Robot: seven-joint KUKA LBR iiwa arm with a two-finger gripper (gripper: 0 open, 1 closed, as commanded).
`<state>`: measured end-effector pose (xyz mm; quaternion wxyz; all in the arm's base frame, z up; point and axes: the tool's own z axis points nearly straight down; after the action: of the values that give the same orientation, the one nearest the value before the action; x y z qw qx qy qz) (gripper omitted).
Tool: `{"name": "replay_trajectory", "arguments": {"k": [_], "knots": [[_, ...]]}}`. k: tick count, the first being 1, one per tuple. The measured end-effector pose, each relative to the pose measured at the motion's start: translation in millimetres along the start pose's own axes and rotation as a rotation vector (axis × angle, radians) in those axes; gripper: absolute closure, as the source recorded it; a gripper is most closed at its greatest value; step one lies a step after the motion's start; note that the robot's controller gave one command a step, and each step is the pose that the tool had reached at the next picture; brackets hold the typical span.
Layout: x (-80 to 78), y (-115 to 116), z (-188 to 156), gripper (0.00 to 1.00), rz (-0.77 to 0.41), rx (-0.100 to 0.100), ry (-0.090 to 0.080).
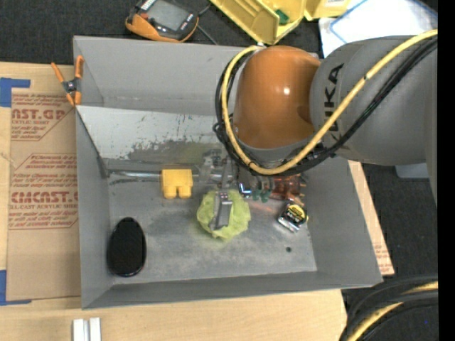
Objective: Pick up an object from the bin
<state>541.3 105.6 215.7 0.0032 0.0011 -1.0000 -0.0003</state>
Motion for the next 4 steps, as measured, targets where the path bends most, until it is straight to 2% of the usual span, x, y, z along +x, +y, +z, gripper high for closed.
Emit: {"name": "replay_trajectory", "arguments": {"k": [1,2,3,4], "knots": [[-1.7,-1,-4,0.0,0.002,-0.001,-0.008],[-28.8,-44,90,0.0,-0.191,0.0,-0.011],[-36.5,-96,145,0.0,-0.068,-0.003,-0.013],[-28.3,-73,145,0.0,-0.343,-0.001,-0.012]]}}
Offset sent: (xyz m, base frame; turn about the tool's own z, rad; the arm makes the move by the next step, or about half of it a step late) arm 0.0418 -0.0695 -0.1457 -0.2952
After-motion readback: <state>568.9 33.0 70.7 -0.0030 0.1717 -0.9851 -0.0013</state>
